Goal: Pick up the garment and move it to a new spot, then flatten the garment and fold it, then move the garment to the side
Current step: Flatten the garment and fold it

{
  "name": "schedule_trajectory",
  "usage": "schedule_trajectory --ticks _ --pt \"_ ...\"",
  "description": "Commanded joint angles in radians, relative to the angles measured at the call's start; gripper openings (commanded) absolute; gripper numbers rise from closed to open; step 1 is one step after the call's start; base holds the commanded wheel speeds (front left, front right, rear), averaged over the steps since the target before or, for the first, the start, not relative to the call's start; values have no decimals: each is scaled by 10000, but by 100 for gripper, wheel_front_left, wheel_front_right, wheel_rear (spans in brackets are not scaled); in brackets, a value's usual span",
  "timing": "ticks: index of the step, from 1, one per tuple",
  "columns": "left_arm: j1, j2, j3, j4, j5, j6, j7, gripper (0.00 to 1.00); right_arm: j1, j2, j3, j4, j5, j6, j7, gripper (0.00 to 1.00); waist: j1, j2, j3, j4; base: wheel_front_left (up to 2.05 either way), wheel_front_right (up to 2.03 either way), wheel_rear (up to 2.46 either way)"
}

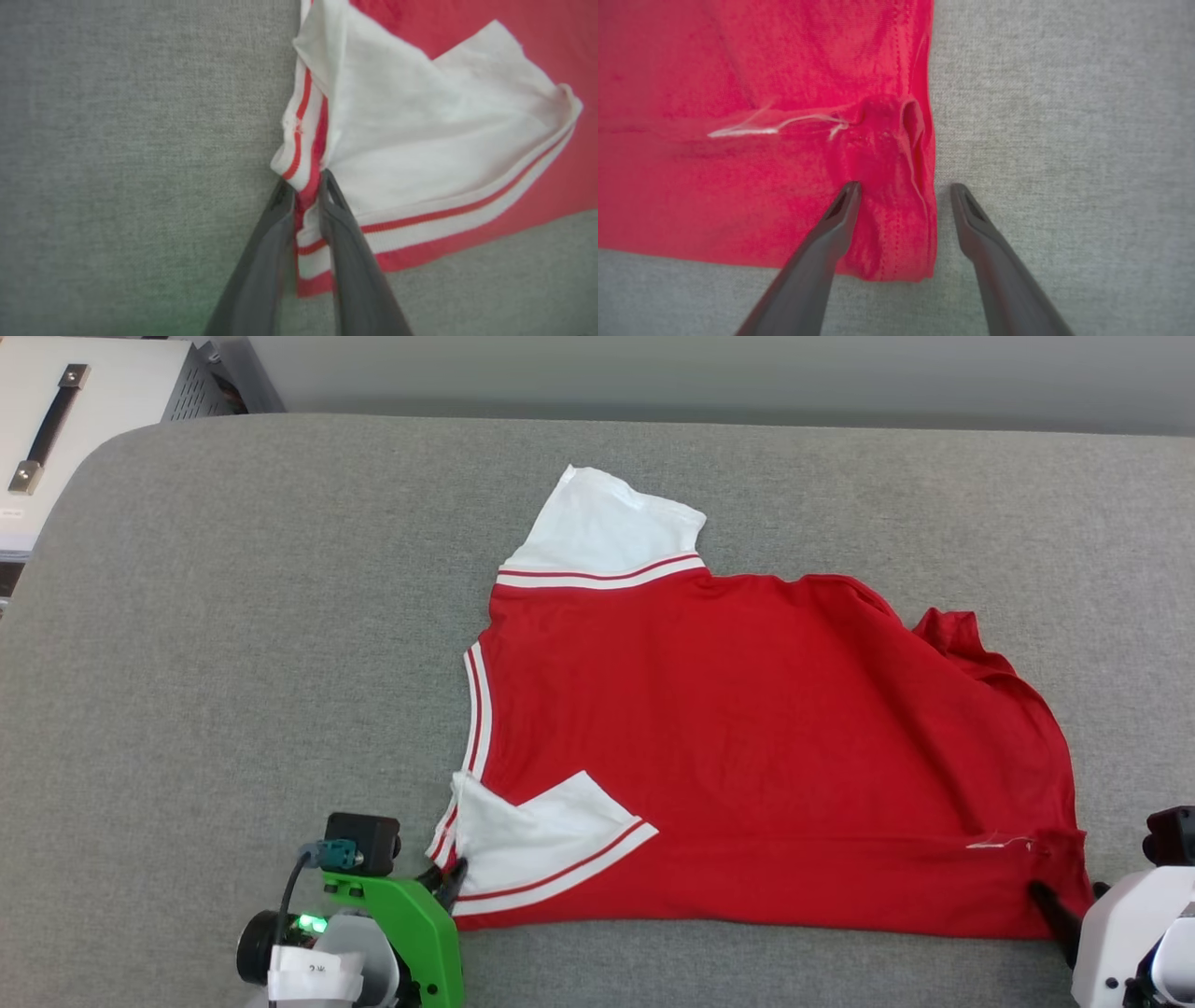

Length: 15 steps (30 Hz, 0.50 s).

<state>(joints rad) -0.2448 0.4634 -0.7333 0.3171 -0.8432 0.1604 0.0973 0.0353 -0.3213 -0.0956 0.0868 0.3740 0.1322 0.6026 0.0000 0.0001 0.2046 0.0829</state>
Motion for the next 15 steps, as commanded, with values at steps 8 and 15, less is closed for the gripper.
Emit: schedule_trajectory --ticks 8,15 --pt "89 -135 132 585 -94 -121 -509 0 57 6 165 413 136 -15 -349 0 0 -1 -474 157 0 0 0" --pt "744 368 381 -49 -259 197 -688 0 900 449 -210 -66 119 -15 17 0 0 -1 -1101 293 0 0 0"
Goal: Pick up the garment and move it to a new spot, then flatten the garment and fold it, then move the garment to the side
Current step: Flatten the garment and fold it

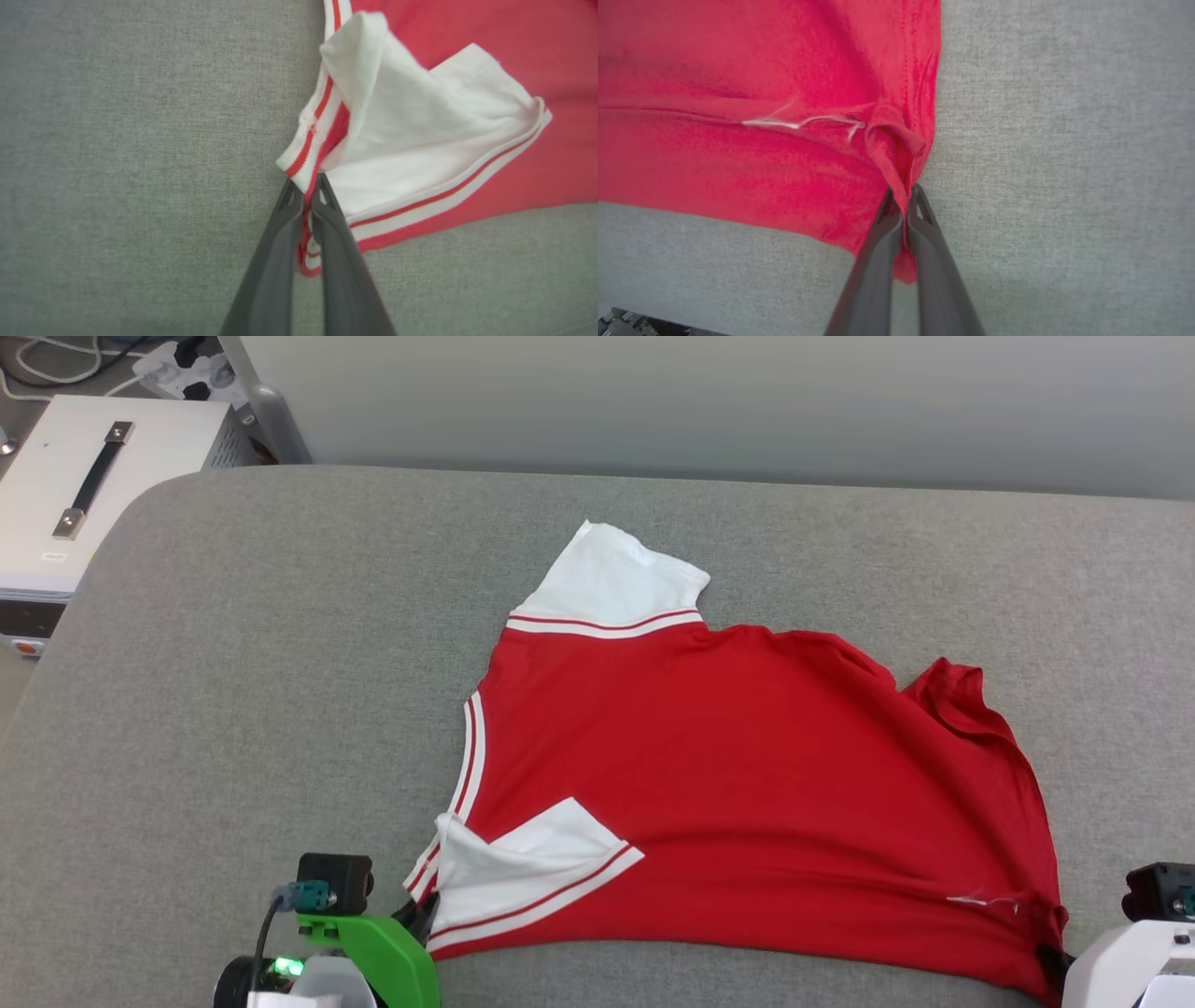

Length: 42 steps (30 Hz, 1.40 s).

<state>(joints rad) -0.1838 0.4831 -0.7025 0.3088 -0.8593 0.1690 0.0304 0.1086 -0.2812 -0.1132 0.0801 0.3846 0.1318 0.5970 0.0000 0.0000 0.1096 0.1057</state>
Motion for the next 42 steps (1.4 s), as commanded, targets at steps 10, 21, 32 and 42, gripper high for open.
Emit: schedule_trajectory --ticks 10,21,32,42 --pt "803 390 1 -443 -328 300 206 0 815 486 -407 -526 -15 -11 531 0 0 0 -382 173 0 0 0" --pt "38 217 -134 -5 41 22 -104 0 483 318 -874 -646 -216 -11 407 0 0 0 174 217 0 0 0" --pt "170 682 -175 -717 141 204 101 0 1147 476 -1335 -2101 -141 -11 2040 0 0 0 169 195 0 0 0" --pt "571 1147 -306 -1412 -92 384 837 0 1597 746 -1518 -2598 -163 -11 2780 0 0 0 89 172 0 0 0"
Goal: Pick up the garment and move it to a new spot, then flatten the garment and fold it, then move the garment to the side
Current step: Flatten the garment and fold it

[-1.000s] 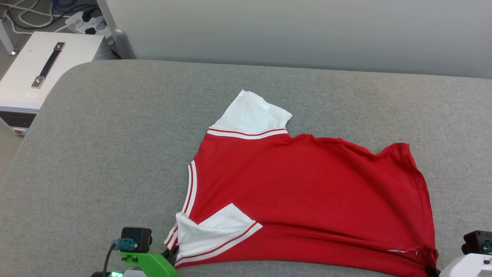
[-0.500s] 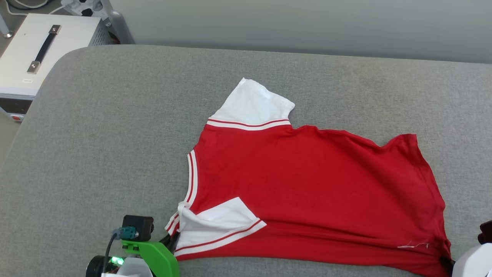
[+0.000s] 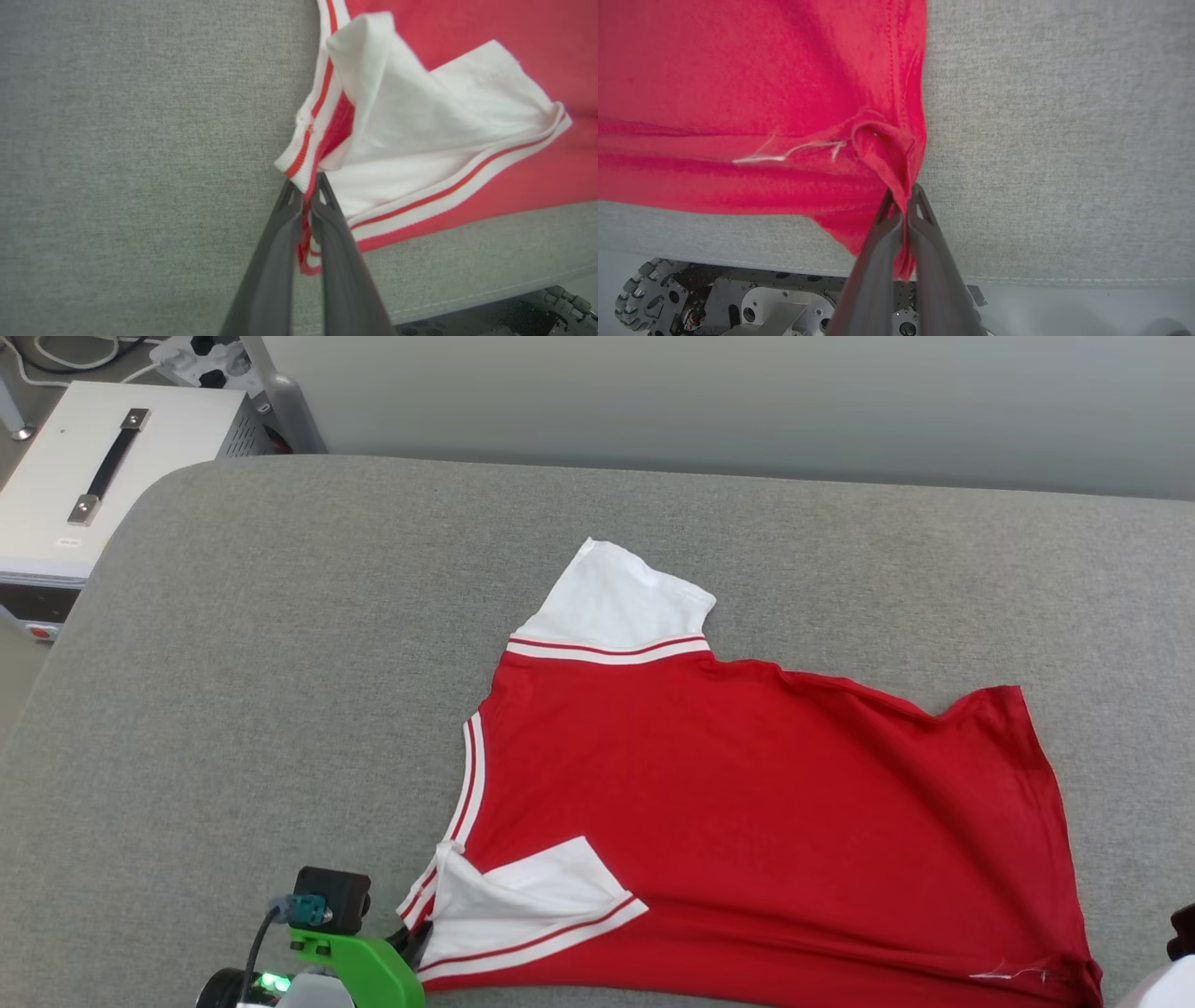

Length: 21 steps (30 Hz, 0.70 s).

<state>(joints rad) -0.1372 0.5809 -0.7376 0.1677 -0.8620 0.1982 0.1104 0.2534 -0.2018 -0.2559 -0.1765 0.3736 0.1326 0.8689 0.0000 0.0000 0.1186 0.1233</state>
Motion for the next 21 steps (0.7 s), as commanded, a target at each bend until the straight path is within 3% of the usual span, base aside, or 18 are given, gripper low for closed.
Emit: schedule_trajectory --ticks 1,9,10,11,12,21 --pt "120 184 9 -23 -86 89 127 0 155 -48 -76 -3 -66 -19 78 0 0 0 5 -7 0 0 0" --pt "-70 14 -214 220 13 -68 200 0 -63 -87 257 599 -153 -19 -195 0 0 0 110 -43 0 0 0" --pt "-113 -27 -240 309 44 -90 170 48 -116 -99 309 689 -158 -19 -268 31 0 0 112 -48 0 0 0" --pt "-143 -62 -258 381 61 -106 151 100 -154 -116 348 752 -165 -19 -337 54 0 0 103 -52 0 0 0" --pt "-175 -104 -278 469 76 -124 130 100 -198 -132 382 831 -166 -19 -421 100 0 0 82 -56 0 0 0" --pt "-301 -230 -100 554 179 -106 -517 100 -419 -363 531 937 10 -19 -1172 100 0 0 -395 -17 0 0 0"
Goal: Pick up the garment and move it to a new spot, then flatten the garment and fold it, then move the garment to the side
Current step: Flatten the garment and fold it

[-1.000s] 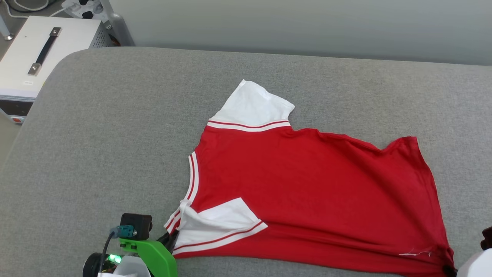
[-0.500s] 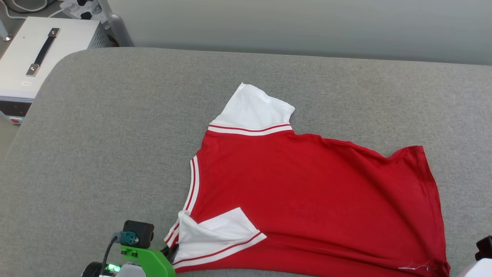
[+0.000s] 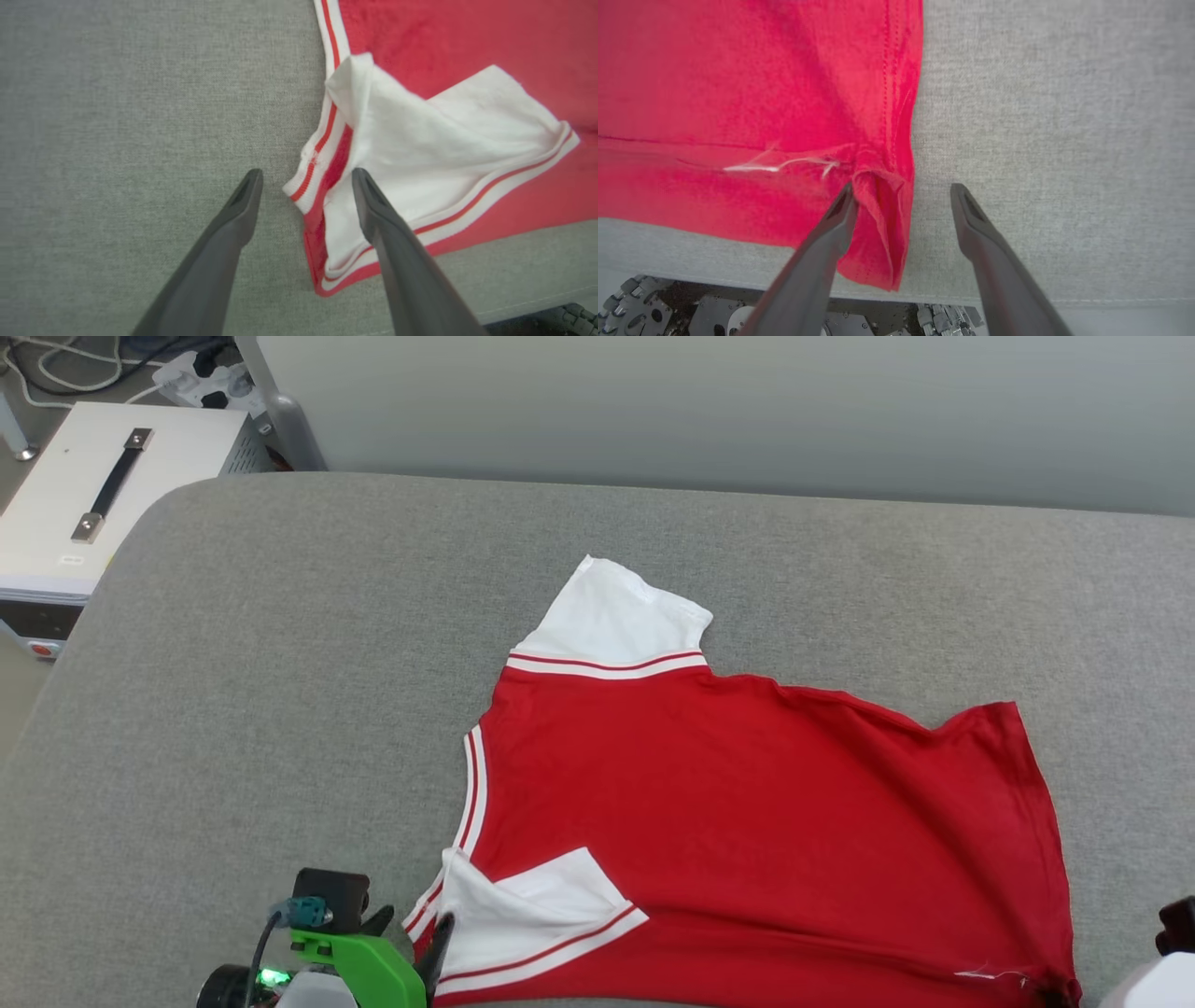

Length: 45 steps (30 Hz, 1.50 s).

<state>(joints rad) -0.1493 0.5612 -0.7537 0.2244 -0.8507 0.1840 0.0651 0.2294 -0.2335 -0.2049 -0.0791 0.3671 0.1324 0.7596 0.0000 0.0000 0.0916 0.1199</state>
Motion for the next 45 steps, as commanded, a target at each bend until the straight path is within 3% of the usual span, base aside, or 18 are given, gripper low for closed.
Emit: schedule_trajectory --ticks 1,12,19,22,26,31,38,45 --pt "-199 -23 120 -104 118 70 -236 100 -229 -88 28 -131 113 -17 -293 100 0 0 -199 21 0 0 0" --pt "-320 -205 734 -1275 948 137 -2802 100 -784 -350 595 -908 177 -17 -3647 100 0 0 -601 -133 0 0 0" --pt "-356 -692 1471 -1803 1790 -27 -3256 100 -944 1 896 -860 -112 -17 -5914 100 0 0 -410 -435 0 0 0" --pt "-421 -850 1914 -1889 2243 -276 -3263 100 -1089 162 1036 -803 -335 -17 -6617 100 0 0 -190 -722 0 0 0" --pt "-1126 -614 1907 -1410 2651 -862 -3244 100 -1341 303 1226 -830 -599 -17 -7006 100 0 0 272 -1166 0 0 0" --pt "-2930 -243 1759 -792 2878 -1646 -2310 100 -1673 392 1426 -1062 -877 -17 -7091 100 0 0 1039 -1768 0 0 0" --pt "-5996 258 1260 594 2832 -2884 149 100 -2217 584 1735 -1320 -995 -17 -7177 100 0 0 2184 -2621 0 0 0" --pt "-8456 529 321 2117 1585 -3137 3218 100 -2707 757 2075 -1353 -1000 -17 -7426 100 0 0 3177 -3221 0 0 0"
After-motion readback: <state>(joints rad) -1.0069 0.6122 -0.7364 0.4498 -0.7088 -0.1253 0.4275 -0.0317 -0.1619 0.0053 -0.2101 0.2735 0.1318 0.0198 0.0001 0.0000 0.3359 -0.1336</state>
